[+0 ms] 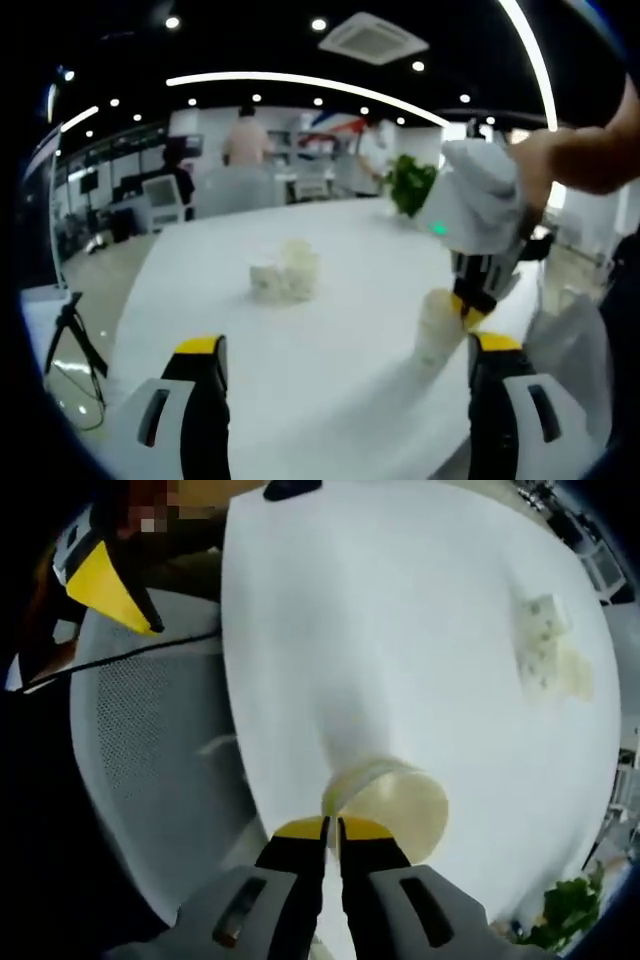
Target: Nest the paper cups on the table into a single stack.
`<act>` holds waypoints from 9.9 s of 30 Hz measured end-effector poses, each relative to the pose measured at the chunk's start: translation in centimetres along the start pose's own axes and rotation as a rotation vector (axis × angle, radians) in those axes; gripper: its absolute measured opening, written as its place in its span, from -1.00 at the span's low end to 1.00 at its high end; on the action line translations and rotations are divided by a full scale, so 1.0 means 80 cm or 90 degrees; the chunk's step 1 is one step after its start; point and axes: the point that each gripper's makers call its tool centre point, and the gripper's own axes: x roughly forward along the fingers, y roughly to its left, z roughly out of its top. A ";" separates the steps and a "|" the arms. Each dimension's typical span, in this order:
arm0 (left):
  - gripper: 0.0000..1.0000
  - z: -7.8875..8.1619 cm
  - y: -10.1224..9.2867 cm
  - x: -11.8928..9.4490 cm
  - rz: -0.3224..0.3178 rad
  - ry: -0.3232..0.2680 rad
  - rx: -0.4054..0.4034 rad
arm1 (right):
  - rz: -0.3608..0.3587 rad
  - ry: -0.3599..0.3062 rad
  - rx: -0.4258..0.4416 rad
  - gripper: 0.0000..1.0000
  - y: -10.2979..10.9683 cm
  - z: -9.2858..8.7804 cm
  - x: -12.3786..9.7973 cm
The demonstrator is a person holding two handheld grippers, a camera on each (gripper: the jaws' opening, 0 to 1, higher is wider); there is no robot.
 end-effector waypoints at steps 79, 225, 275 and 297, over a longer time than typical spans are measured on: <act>0.99 0.025 0.042 0.026 -0.017 -0.045 0.016 | -0.302 -0.798 0.359 1.00 -0.096 -0.153 -0.117; -0.13 0.049 0.096 0.345 -0.014 0.032 0.042 | -0.255 -0.746 0.383 1.00 -0.126 -0.185 -0.054; -0.15 0.178 0.073 0.285 -0.094 -0.016 0.040 | -0.245 -0.763 0.368 1.00 -0.122 -0.172 -0.065; -0.15 0.188 0.028 0.256 -0.138 -0.014 0.069 | -0.250 -0.768 0.366 1.00 -0.115 -0.173 -0.070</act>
